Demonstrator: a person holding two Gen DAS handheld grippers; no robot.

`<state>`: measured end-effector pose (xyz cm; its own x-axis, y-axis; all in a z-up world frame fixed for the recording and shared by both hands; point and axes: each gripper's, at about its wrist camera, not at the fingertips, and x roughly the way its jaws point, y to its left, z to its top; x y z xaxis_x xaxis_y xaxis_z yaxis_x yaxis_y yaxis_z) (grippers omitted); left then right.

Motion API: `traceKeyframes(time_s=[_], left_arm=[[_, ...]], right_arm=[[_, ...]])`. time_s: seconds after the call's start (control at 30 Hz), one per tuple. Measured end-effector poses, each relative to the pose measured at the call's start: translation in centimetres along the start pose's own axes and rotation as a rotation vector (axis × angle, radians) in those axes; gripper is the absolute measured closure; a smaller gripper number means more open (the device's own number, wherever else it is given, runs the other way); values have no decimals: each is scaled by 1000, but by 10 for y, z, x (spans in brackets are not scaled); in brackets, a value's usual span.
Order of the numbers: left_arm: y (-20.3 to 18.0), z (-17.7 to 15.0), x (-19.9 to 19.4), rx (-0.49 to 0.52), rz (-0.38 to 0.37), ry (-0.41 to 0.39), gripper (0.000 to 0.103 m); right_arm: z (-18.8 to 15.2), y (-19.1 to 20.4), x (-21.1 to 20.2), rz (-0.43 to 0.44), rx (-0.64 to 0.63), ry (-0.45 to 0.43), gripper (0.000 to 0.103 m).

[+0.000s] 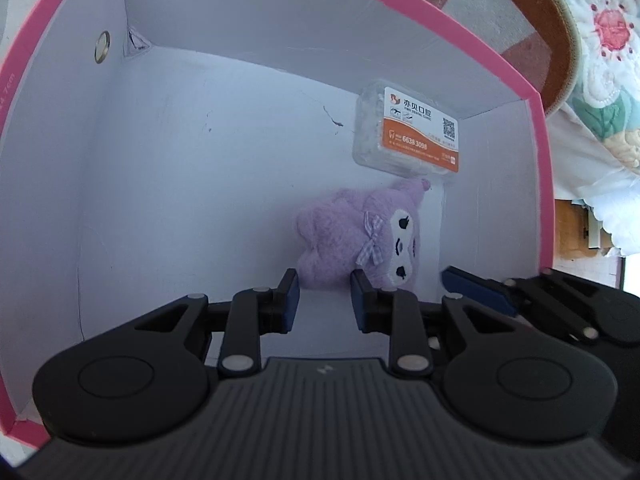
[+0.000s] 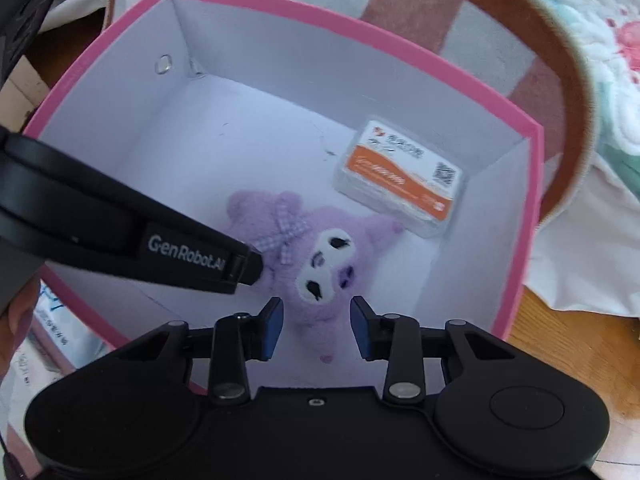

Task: Organize objects
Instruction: 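Lower the plush toy into the pink box and open the left gripper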

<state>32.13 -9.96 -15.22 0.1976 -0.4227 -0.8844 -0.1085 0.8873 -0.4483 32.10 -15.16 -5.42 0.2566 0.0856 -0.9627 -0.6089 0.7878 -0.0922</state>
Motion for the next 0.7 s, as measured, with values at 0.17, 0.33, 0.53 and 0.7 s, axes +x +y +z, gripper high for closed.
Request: traceKeyframes(time_s=[0.17, 0.33, 0.53, 0.7], left_arm=[[-15, 2, -11, 85, 91, -96, 68], [-19, 11, 4, 65, 88, -42, 68], [-35, 6, 11, 118, 101, -30, 75], [-52, 2, 18, 179, 43, -34, 77]], right_arm=[[-20, -13, -26, 97, 19, -104, 62], [-35, -23, -43, 172, 14, -195, 61], [-36, -23, -40, 148, 1, -217, 61], [-41, -32, -39, 131, 19, -222, 61]])
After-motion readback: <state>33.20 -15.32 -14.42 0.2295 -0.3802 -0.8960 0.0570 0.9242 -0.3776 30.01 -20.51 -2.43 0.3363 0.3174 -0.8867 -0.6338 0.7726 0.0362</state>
